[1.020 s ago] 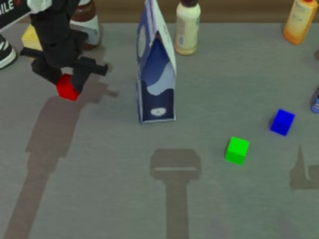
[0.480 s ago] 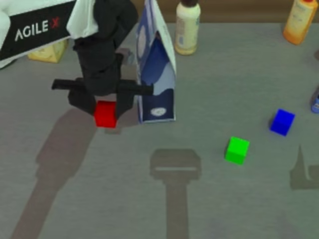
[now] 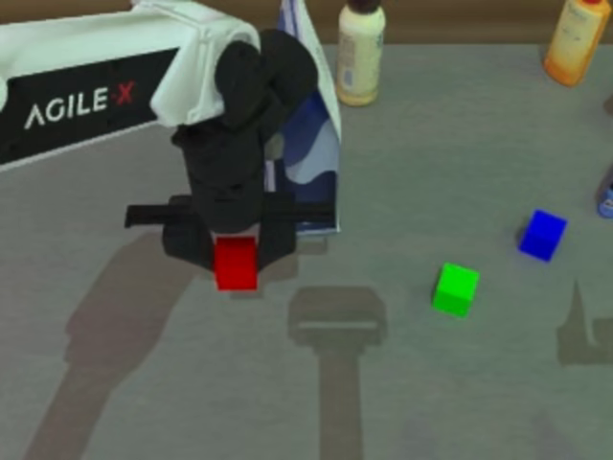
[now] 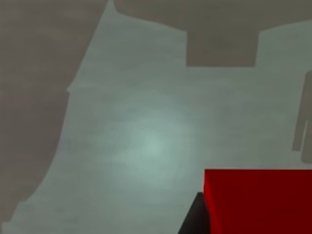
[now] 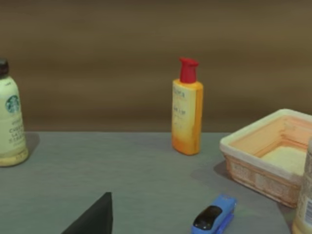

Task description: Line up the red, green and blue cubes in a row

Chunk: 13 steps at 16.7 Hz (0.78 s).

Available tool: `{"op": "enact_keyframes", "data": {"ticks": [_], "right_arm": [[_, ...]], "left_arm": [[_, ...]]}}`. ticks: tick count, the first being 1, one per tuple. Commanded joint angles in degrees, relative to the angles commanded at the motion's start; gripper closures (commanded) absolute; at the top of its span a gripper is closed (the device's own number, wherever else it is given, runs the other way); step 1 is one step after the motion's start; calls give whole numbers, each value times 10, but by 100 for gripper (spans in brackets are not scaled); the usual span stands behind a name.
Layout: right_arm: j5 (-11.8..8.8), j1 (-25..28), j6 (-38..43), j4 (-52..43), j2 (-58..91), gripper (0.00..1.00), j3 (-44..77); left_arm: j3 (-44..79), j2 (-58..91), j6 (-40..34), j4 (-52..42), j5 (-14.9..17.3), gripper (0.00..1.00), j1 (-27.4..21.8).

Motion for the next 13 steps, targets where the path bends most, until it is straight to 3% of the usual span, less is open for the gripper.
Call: {"op": "enact_keyframes", "data": {"ticks": [5, 13], "right_arm": [[0, 0, 0, 0, 0, 0, 0], [0, 0, 0, 0, 0, 0, 0]], "left_arm": [[-6, 5, 3, 9, 0, 100, 2], [-91, 51, 3, 143, 0, 100, 2]]}}
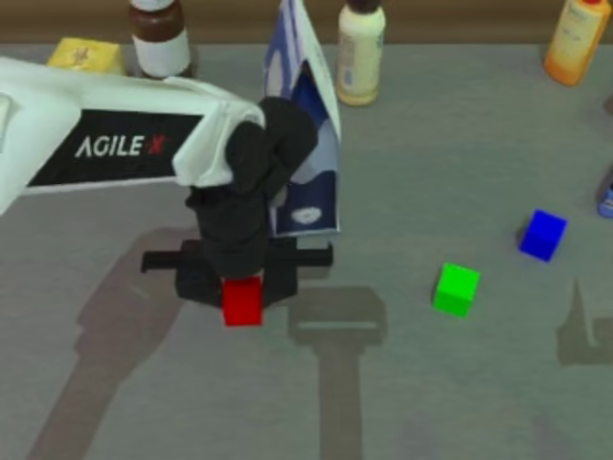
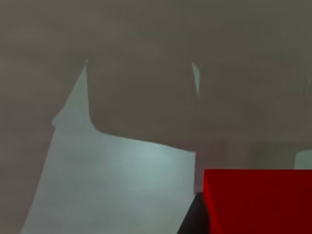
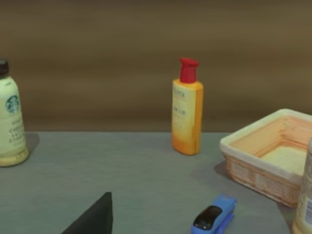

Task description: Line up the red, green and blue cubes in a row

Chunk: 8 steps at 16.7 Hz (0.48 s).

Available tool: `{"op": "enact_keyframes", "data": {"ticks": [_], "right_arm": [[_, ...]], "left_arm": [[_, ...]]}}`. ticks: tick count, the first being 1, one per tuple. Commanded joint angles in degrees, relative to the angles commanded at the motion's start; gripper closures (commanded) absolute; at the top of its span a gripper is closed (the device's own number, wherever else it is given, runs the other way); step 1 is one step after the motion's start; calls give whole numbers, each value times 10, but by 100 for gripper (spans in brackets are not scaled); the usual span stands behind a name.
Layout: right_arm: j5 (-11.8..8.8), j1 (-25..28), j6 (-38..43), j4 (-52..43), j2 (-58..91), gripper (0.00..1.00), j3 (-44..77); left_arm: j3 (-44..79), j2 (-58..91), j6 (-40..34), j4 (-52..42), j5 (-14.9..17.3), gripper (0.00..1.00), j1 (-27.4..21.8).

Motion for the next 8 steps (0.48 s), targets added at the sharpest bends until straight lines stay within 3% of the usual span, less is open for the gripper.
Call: {"op": "enact_keyframes", "data": {"ticks": [4, 8], "right_arm": [[0, 0, 0, 0, 0, 0, 0], [0, 0, 0, 0, 0, 0, 0]], "left_arm": [[-1, 1, 0, 1, 0, 100, 0], [-1, 1, 0, 1, 0, 70, 0]]}}
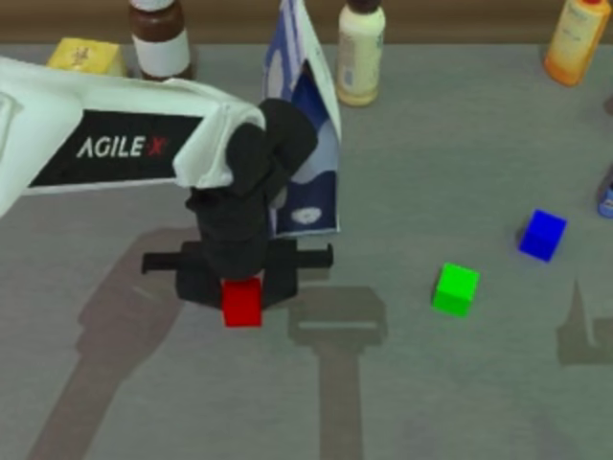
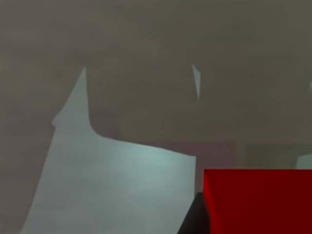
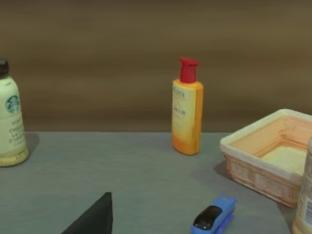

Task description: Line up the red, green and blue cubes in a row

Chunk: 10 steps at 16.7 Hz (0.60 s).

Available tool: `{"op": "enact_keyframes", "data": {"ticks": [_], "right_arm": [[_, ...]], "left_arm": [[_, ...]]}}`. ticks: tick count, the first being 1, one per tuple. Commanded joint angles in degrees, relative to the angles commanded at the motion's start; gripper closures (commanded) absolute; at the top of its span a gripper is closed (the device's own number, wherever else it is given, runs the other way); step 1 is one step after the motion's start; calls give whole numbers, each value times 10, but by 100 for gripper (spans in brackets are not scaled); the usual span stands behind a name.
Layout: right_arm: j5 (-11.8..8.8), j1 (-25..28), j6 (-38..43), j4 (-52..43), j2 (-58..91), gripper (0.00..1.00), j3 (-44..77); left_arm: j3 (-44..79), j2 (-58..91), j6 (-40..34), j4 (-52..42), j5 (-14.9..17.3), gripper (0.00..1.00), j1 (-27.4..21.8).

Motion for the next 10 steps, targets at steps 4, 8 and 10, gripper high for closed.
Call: {"op": "enact_keyframes", "data": {"ticks": [4, 8, 10], "right_arm": [[0, 0, 0, 0, 0, 0, 0], [0, 0, 0, 0, 0, 0, 0], [0, 0, 0, 0, 0, 0, 0]], "left_arm": [[0, 0, 0, 0, 0, 40, 0], [0, 0, 0, 0, 0, 10, 0], [0, 0, 0, 0, 0, 0, 0]]}}
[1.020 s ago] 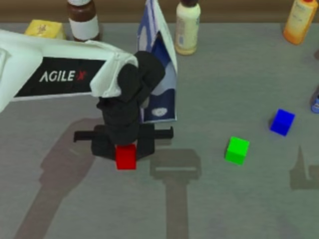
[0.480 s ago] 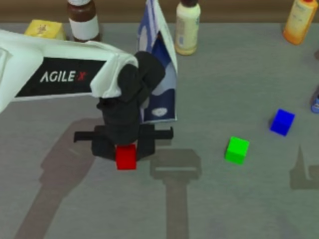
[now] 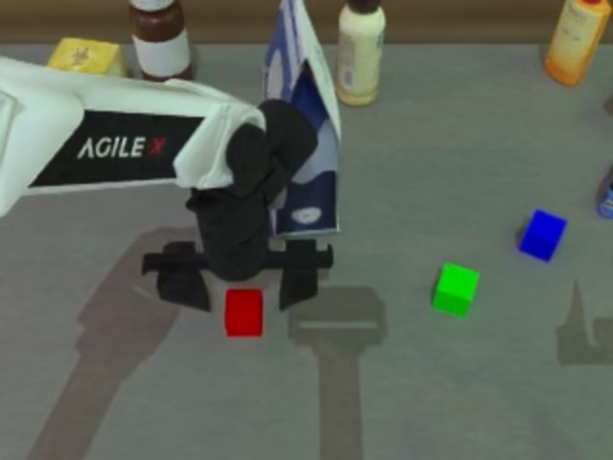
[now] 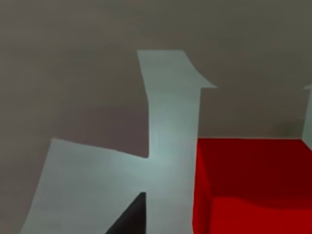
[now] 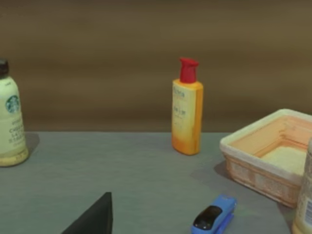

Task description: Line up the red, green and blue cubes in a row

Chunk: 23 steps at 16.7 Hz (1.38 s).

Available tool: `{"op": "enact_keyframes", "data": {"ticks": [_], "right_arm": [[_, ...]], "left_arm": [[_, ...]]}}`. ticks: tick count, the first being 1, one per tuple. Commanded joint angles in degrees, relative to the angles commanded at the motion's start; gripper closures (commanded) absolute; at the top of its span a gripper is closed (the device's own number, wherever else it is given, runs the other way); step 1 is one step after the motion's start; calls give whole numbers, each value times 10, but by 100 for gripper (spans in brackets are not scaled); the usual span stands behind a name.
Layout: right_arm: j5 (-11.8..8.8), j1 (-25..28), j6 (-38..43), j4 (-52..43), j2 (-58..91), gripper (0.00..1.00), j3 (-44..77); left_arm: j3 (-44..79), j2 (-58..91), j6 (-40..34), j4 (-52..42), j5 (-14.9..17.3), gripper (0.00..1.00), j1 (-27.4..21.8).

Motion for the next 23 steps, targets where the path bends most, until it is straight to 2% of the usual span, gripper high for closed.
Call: {"op": "enact_keyframes", "data": {"ticks": [9, 16, 23], "right_arm": [[0, 0, 0, 0, 0, 0, 0], [0, 0, 0, 0, 0, 0, 0], [0, 2, -3, -3, 5, 0, 5]], "left_arm": [[2, -1, 0, -2, 0, 0, 0], [77, -48, -4, -129, 0, 0, 7], [79, -60, -4, -137, -1, 0, 8]]}}
